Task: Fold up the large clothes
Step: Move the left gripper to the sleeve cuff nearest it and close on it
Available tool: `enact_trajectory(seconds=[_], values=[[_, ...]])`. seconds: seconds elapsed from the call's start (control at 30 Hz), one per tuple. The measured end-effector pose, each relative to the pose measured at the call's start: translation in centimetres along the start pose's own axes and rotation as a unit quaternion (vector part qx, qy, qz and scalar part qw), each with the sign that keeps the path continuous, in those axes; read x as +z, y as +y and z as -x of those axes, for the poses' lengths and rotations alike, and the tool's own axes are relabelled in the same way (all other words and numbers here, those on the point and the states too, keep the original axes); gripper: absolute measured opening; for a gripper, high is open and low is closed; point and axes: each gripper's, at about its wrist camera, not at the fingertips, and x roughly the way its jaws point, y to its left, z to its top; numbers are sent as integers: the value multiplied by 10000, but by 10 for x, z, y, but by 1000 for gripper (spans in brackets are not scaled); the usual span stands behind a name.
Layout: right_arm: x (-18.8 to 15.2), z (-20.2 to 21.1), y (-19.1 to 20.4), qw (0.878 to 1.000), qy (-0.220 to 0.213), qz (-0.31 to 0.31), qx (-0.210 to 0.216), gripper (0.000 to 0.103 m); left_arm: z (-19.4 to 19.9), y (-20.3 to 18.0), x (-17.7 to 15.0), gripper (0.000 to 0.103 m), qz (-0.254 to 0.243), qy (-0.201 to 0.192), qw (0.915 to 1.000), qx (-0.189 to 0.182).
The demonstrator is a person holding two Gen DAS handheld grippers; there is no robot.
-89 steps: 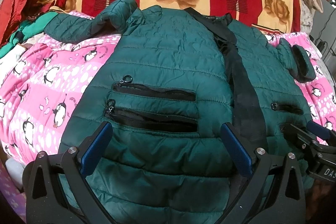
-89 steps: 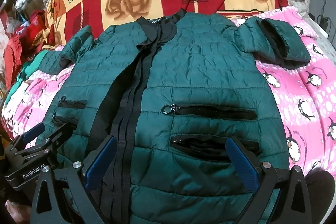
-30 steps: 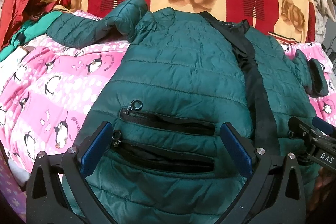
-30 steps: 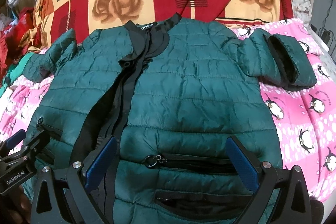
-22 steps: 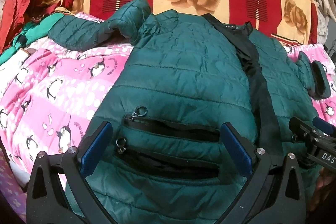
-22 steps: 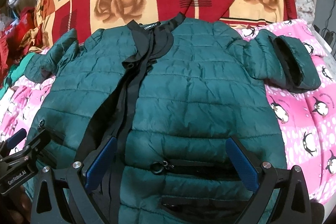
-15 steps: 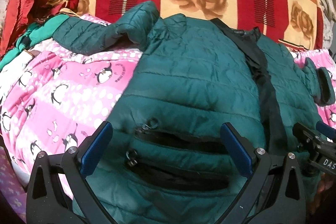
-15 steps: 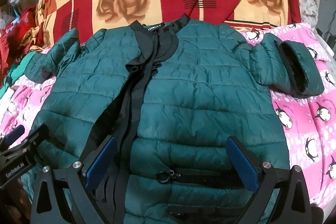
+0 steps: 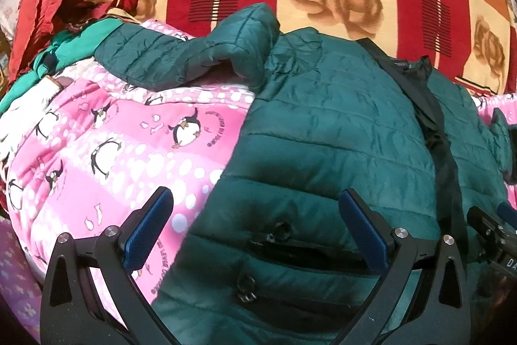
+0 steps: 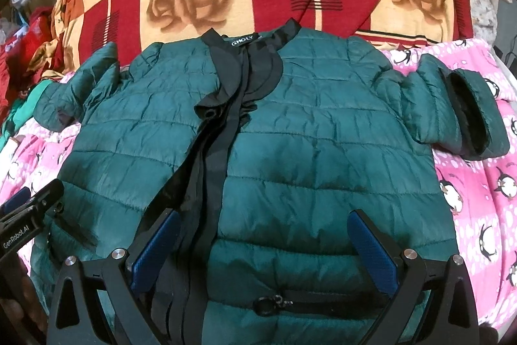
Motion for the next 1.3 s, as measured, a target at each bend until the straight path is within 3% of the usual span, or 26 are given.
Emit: enact_trajectory(seconds=[0.4,0.77,1.17,1.3], values=[[12,-14,10,10000,56,73,27,103,-18,39,28,102,371,-83,9987,345],[17,-22,17,9998,122,153,81,103,-48,105,64,102,783,-81,9944,706],[17,-30,14,9996,230,115,113,103,-93,212,116,102,1843,-21,9785,930],[17,-33,14,9995,247,158,66,103,-109,238,129,98,2241,-56,9711,815]])
